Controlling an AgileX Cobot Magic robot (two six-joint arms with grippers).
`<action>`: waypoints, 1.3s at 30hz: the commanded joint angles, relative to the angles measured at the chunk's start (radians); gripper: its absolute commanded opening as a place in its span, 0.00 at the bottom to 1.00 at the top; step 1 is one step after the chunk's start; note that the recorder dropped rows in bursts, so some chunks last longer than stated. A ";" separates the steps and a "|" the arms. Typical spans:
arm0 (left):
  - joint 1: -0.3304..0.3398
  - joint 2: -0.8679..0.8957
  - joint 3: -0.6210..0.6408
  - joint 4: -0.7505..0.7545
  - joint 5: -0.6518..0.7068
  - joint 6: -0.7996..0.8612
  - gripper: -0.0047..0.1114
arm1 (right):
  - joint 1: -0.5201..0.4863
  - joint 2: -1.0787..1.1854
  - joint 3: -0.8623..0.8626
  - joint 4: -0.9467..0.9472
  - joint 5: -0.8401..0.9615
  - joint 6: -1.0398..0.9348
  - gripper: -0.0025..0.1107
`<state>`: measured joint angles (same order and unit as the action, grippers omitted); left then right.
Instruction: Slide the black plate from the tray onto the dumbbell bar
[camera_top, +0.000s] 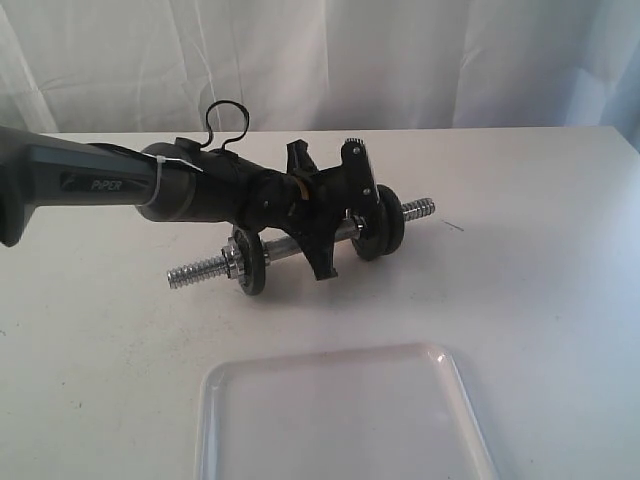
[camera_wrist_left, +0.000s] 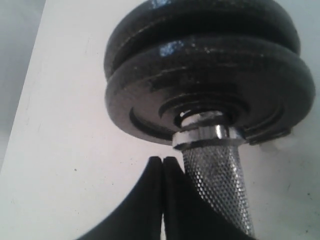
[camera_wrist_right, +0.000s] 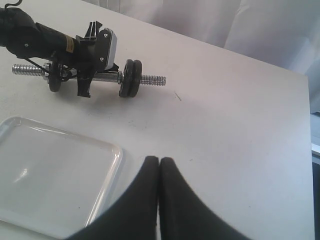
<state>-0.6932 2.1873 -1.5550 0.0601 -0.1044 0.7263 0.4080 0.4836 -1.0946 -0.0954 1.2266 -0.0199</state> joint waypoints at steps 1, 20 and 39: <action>-0.017 0.035 0.018 -0.015 0.075 -0.005 0.04 | 0.003 -0.005 0.003 -0.007 -0.006 -0.002 0.02; 0.025 0.035 0.018 -0.020 0.053 0.030 0.04 | 0.003 -0.005 0.003 -0.009 -0.006 -0.002 0.02; 0.010 0.035 0.018 0.000 0.053 0.043 0.04 | 0.003 -0.005 0.003 -0.011 -0.006 0.013 0.02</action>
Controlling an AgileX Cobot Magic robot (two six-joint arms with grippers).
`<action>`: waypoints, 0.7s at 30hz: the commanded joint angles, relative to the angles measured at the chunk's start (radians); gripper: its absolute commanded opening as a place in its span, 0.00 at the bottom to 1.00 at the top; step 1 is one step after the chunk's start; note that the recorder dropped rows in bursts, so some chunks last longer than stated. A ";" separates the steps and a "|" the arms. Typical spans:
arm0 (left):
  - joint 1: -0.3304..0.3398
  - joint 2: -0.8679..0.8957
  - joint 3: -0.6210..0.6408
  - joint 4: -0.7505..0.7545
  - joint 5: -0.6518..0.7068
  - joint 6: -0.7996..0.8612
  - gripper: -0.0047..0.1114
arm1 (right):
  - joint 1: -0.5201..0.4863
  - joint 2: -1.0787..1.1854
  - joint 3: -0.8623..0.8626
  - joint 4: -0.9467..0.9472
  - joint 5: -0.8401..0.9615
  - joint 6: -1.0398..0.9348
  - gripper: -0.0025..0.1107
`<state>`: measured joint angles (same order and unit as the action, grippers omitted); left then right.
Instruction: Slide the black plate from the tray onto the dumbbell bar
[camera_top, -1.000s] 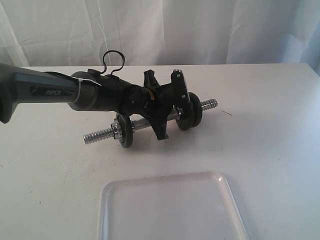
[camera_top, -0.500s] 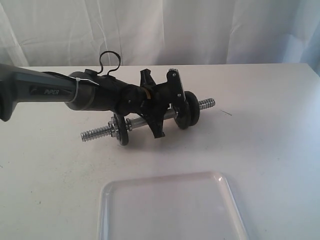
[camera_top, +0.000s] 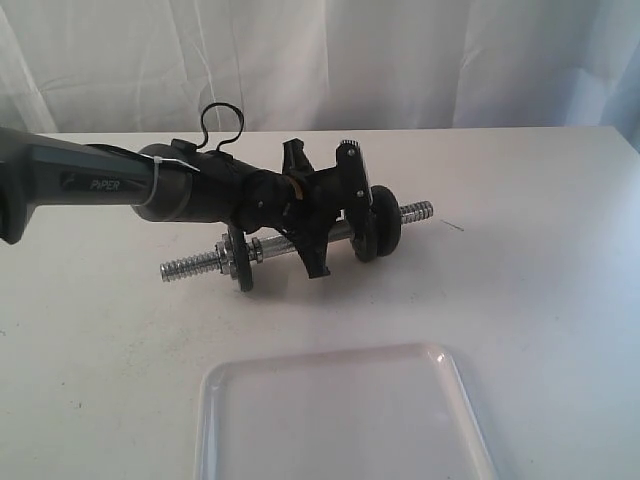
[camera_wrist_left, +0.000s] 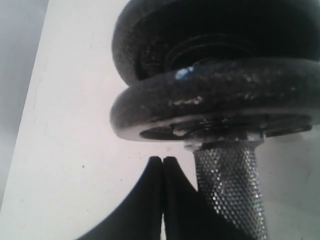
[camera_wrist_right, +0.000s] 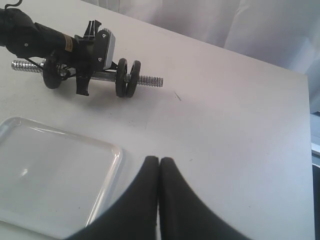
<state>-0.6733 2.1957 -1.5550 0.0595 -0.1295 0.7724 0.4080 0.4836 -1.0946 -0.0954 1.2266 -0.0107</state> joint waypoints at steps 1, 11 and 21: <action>-0.010 0.027 0.018 0.002 0.078 -0.003 0.04 | 0.003 -0.005 0.003 -0.011 -0.006 0.004 0.02; -0.010 -0.009 0.018 0.002 0.071 0.013 0.04 | 0.003 -0.005 0.003 -0.011 -0.006 0.004 0.02; -0.010 -0.009 0.018 0.002 0.038 0.012 0.04 | 0.003 -0.005 0.003 -0.011 -0.006 0.004 0.02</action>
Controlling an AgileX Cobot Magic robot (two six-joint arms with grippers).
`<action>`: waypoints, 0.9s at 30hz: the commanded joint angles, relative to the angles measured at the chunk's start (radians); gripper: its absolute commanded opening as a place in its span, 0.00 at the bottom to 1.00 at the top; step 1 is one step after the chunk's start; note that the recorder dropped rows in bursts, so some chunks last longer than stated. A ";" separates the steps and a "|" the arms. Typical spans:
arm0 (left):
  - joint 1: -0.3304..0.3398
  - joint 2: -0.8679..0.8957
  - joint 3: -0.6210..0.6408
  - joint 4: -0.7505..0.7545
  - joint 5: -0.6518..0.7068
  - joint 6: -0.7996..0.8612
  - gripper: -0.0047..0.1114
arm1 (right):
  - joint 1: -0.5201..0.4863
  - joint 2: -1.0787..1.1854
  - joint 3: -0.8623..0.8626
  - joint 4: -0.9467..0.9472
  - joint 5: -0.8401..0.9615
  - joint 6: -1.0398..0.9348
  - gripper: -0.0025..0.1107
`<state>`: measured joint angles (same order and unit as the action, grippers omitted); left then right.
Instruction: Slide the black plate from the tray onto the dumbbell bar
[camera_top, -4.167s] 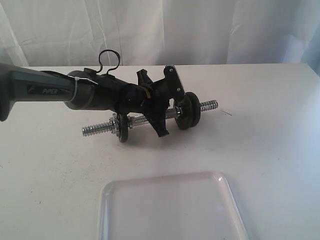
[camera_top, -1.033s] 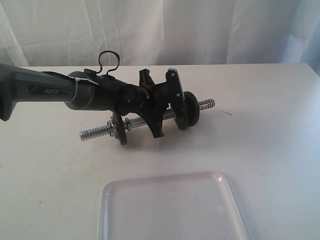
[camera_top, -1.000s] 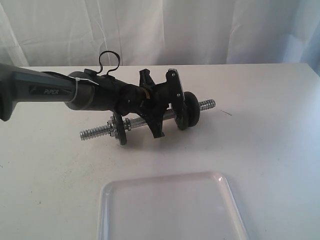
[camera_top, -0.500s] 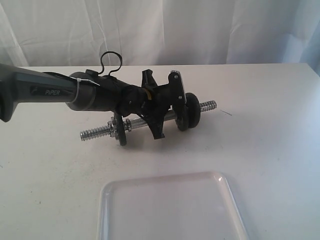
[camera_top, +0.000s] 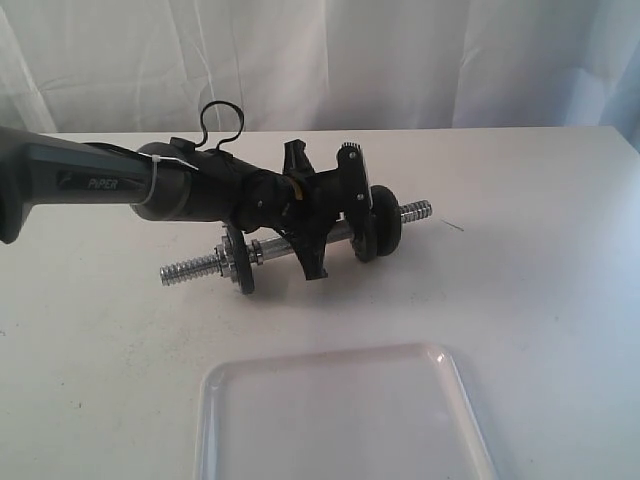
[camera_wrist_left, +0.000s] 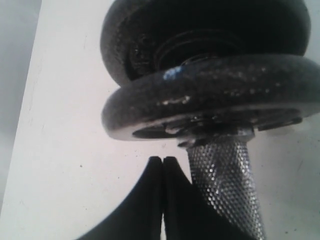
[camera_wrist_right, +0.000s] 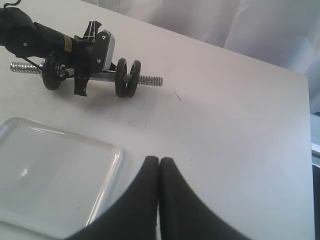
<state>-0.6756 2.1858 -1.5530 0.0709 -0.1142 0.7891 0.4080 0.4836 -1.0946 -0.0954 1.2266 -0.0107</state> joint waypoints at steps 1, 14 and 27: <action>-0.007 0.001 0.016 -0.009 0.023 -0.005 0.04 | 0.003 -0.005 0.003 -0.011 -0.006 0.004 0.02; 0.008 0.001 0.016 -0.009 0.010 -0.003 0.04 | 0.003 -0.005 0.003 -0.011 -0.006 0.004 0.02; 0.008 0.001 0.016 -0.009 -0.035 -0.003 0.04 | 0.003 -0.005 0.003 -0.011 -0.006 0.004 0.02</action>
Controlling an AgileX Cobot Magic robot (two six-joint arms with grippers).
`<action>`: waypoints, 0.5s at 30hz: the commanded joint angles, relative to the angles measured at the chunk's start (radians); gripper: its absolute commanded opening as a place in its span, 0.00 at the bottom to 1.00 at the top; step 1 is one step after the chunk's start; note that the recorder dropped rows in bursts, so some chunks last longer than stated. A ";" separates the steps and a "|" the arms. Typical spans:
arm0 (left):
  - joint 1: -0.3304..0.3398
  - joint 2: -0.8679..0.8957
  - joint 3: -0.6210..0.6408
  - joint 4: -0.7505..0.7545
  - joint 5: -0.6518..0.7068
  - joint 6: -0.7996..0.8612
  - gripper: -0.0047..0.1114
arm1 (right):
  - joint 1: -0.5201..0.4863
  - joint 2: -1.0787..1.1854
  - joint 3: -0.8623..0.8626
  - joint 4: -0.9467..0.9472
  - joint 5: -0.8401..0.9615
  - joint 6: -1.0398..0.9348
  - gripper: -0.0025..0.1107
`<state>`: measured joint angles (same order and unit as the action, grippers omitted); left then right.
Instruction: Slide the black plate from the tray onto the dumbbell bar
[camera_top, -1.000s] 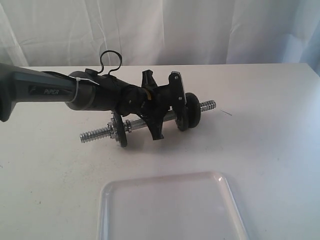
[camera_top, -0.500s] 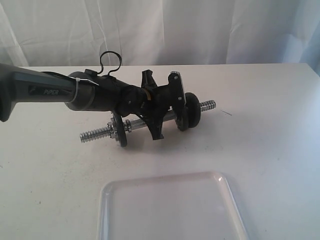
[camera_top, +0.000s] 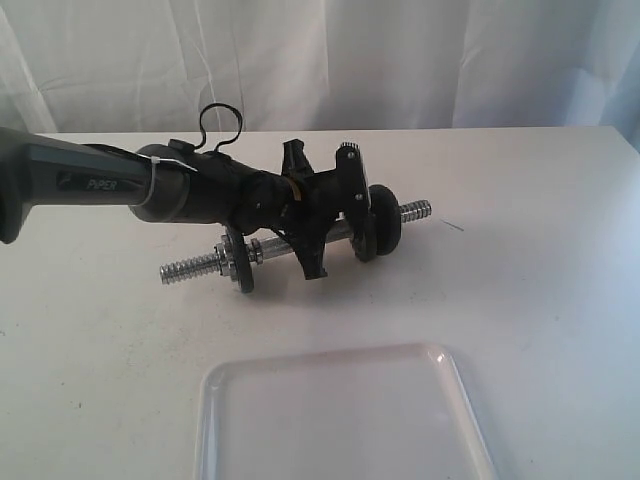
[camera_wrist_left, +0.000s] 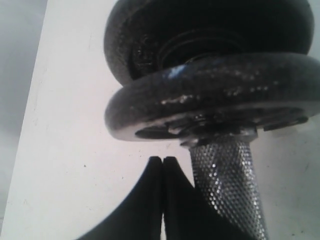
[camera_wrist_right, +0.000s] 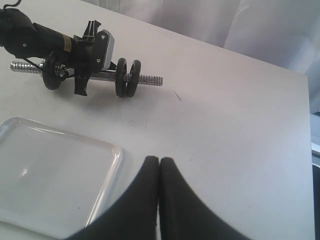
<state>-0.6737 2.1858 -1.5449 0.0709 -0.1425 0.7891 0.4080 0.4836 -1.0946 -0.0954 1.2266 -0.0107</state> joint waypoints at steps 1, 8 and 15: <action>0.006 0.001 0.008 -0.009 -0.006 -0.003 0.04 | 0.003 -0.005 0.003 -0.011 -0.006 0.004 0.02; 0.016 0.001 0.008 -0.009 -0.006 -0.003 0.04 | 0.003 -0.005 0.003 -0.011 -0.006 0.004 0.02; 0.023 0.001 0.008 -0.009 -0.008 -0.003 0.04 | 0.003 -0.005 0.003 -0.011 -0.006 0.004 0.02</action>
<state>-0.6540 2.1876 -1.5449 0.0709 -0.1563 0.7891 0.4080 0.4836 -1.0946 -0.0954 1.2266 -0.0107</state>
